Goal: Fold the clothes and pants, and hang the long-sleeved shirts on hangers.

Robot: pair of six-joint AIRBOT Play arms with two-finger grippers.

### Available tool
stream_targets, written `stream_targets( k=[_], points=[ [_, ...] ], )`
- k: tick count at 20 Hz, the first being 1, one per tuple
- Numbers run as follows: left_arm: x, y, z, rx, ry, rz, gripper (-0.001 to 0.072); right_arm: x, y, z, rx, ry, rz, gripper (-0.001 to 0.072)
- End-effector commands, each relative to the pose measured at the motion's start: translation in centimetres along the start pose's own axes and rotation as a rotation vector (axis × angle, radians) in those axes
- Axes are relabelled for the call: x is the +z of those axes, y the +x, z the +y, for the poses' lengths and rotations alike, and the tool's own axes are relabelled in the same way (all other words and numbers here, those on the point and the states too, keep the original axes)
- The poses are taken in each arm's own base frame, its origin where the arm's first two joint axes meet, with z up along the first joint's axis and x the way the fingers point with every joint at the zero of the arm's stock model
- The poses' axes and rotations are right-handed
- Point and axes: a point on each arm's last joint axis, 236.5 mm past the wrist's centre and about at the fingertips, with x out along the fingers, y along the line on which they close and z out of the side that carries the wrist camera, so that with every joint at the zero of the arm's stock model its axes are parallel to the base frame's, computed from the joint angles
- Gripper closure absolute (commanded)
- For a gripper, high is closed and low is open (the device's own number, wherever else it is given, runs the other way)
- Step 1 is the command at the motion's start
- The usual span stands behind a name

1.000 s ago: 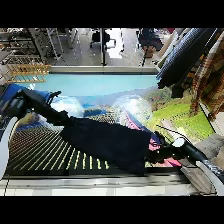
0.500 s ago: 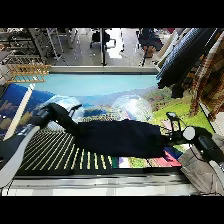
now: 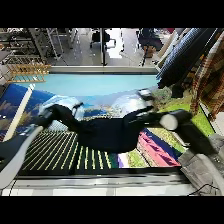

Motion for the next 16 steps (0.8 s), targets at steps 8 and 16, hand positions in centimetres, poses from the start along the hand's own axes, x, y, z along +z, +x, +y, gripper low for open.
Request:
stream_targets(
  k=[8, 16],
  points=[
    [-1.7, -24.9, 0.5, 0.099, -0.03, -0.445, 0.0692, 4.9, 11.1, 19.0, 0.222, -0.286, -0.008, 0.0221],
    [0.3, -16.1, -2.5, 0.014, 0.05, -0.262, 0.0692, 2.2, 2.0, -0.6, 0.148, 0.309, 0.148, 0.0114]
  ],
)
